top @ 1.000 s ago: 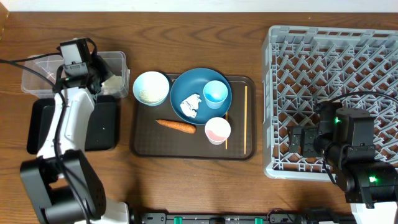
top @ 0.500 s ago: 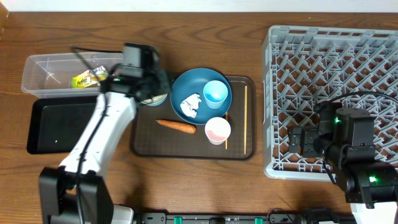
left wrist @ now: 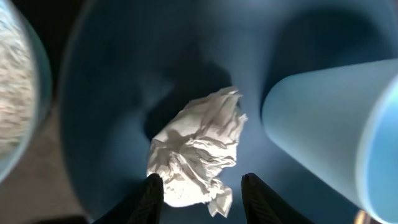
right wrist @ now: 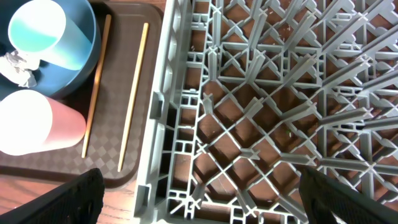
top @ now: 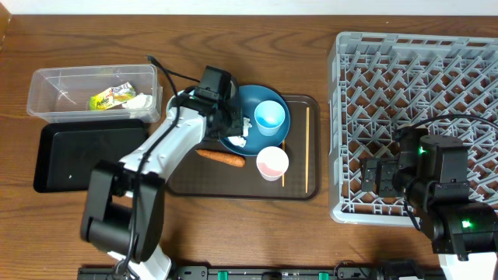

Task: Sort waste into correct bins and load items into the dishwasher rack
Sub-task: 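Reach left gripper into the blue plate and grasp the crumpled tissue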

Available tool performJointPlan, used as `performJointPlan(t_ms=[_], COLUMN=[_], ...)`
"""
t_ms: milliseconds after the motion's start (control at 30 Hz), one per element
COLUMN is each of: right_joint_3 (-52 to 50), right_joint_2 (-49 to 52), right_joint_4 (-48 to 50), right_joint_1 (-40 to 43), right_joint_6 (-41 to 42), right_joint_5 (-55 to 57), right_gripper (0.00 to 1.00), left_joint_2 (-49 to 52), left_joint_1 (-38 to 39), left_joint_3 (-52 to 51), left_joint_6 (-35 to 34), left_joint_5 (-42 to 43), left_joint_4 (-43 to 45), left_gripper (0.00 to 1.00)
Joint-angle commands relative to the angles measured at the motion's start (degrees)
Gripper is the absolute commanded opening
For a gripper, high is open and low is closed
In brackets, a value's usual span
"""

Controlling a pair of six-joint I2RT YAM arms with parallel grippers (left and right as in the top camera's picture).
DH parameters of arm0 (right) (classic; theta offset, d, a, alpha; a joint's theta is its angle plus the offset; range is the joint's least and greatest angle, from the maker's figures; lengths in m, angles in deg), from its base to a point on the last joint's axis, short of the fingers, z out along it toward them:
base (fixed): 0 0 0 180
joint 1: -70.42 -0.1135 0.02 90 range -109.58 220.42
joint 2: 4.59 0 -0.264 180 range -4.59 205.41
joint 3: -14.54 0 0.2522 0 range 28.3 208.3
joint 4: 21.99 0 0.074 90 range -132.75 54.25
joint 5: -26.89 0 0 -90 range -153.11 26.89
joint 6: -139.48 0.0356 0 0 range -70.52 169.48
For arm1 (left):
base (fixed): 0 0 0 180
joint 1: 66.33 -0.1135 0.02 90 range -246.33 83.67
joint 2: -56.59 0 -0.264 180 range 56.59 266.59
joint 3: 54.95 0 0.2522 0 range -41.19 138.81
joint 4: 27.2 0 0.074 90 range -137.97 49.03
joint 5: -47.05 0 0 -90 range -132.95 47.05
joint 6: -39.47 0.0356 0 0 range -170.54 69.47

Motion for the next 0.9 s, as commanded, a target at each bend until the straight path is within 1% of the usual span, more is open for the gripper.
performJointPlan(t_ms=[0, 200, 233, 333, 367, 400, 667, 867], right_joint_3=[1.0, 1.0, 1.0, 1.0, 1.0, 1.0, 1.0, 1.0], right_joint_2=[-0.1, -0.1, -0.1, -0.1, -0.1, -0.1, -0.1, -0.1], right_joint_4=[-0.1, -0.1, -0.1, -0.2, -0.2, -0.2, -0.2, -0.2], right_joint_1=[-0.2, -0.2, -0.2, -0.2, -0.2, -0.2, -0.2, -0.2], right_joint_6=[-0.6, -0.6, -0.6, -0.6, -0.6, -0.6, -0.6, -0.6], right_joint_5=[0.1, 0.1, 0.1, 0.1, 0.1, 0.1, 0.1, 0.1], right_gripper=[0.99, 0.99, 0.99, 0.99, 0.99, 0.99, 0.99, 0.99], left_joint_2=[2.1, 4.4, 4.4, 4.4, 4.4, 4.4, 3.7, -2.4], left_joint_1=[0.0, 0.0, 0.0, 0.0, 0.0, 0.0, 0.0, -1.0], left_joint_3=[-0.2, -0.2, -0.2, -0.2, -0.2, -0.2, 0.3, 0.7], left_joint_6=[0.7, 0.7, 0.7, 0.7, 0.7, 0.7, 0.8, 0.7], left_joint_5=[0.1, 0.1, 0.0, 0.0, 0.0, 0.0, 0.1, -1.3], left_joint_4=[-0.6, -0.8, -0.8, -0.2, 0.1, 0.2, 0.0, -0.1], left_gripper=[0.44, 0.43, 0.37, 0.12, 0.08, 0.06, 0.06, 0.06])
